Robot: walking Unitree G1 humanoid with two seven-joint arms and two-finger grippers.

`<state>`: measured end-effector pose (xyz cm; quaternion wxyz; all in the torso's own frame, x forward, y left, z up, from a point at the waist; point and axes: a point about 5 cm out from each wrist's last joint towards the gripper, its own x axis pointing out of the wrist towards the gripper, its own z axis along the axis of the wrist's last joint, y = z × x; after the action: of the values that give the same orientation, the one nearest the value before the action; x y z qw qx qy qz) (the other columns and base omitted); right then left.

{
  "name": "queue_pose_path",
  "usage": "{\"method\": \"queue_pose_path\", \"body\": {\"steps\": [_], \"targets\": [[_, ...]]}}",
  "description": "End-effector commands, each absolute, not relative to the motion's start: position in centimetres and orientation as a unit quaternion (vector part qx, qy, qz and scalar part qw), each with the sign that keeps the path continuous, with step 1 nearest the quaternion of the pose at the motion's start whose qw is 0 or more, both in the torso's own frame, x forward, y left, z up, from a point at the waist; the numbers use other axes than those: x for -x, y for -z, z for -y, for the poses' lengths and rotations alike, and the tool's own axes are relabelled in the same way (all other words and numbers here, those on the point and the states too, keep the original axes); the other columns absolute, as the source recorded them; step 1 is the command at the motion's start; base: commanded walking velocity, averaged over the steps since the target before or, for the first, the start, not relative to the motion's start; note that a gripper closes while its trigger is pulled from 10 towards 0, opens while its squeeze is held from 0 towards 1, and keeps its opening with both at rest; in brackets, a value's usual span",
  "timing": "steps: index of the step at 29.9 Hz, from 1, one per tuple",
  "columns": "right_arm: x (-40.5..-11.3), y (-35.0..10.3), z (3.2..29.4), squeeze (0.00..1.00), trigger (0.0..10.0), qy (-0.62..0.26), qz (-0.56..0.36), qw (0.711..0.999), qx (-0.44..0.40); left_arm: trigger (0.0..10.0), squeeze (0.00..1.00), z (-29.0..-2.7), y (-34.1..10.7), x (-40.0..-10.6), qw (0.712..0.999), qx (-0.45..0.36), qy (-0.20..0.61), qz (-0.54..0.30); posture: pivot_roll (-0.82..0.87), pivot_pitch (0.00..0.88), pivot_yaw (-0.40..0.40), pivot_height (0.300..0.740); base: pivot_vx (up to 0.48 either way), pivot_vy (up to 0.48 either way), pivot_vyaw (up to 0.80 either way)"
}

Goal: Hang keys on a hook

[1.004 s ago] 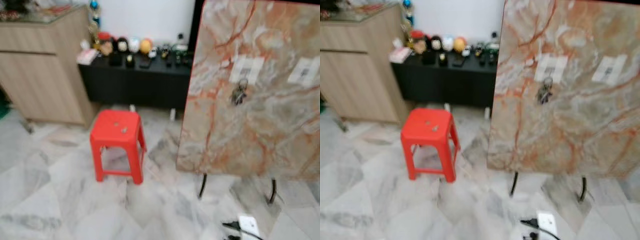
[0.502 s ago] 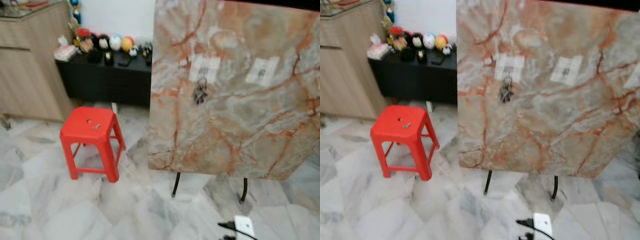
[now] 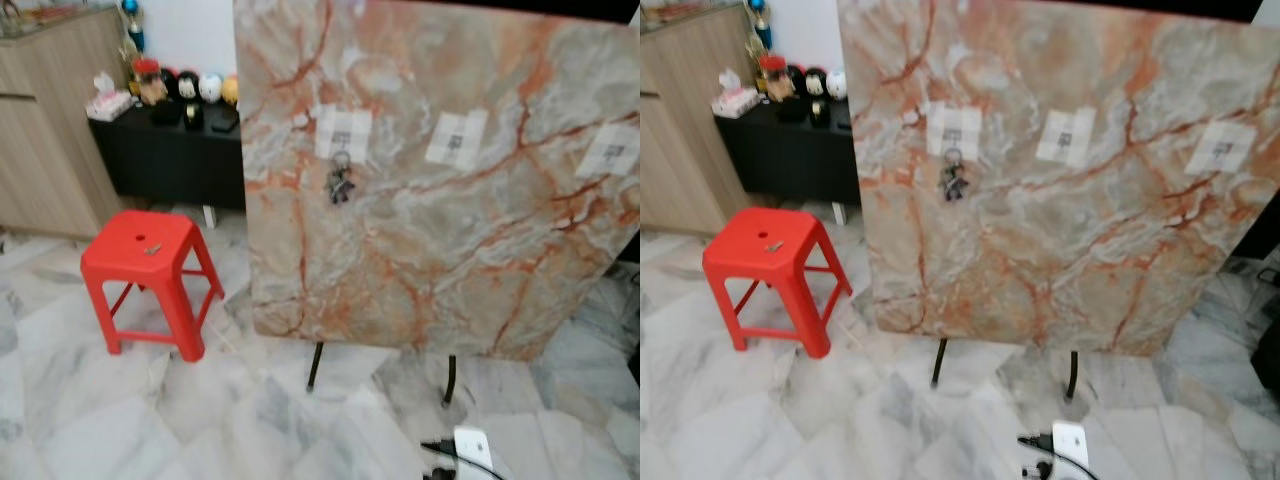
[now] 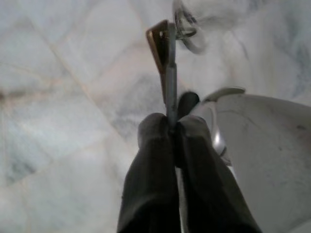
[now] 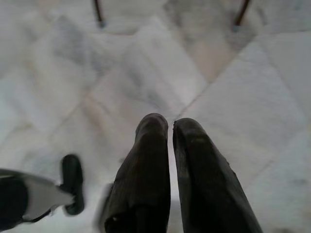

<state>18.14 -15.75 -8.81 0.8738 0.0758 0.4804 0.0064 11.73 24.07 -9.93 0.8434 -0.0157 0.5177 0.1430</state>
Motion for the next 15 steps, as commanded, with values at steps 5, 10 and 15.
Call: {"method": "queue_pose_path", "body": {"steps": [5,10,15], "targets": [[-19.1,8.4,15.4,0.00,10.0,0.001,-0.473,0.878,-0.074,10.0,0.00,-24.3,10.0,-11.5,0.839,0.005,-0.134,-0.527,0.09,0.000,-0.076,0.740,0.000,-0.394,0.00],[-19.5,8.2,14.4,0.00,10.0,0.001,-0.470,0.879,-0.085,10.0,0.00,-24.9,9.8,-11.4,0.838,-0.007,-0.133,-0.528,0.09,0.000,-0.047,0.740,0.000,-0.398,0.00],[-19.5,8.2,14.2,0.00,10.0,0.004,-0.470,0.878,-0.088,10.0,0.00,-25.2,9.6,-11.8,0.841,-0.014,-0.134,-0.524,0.09,0.000,-0.044,0.740,0.000,-0.156,0.00]]}}
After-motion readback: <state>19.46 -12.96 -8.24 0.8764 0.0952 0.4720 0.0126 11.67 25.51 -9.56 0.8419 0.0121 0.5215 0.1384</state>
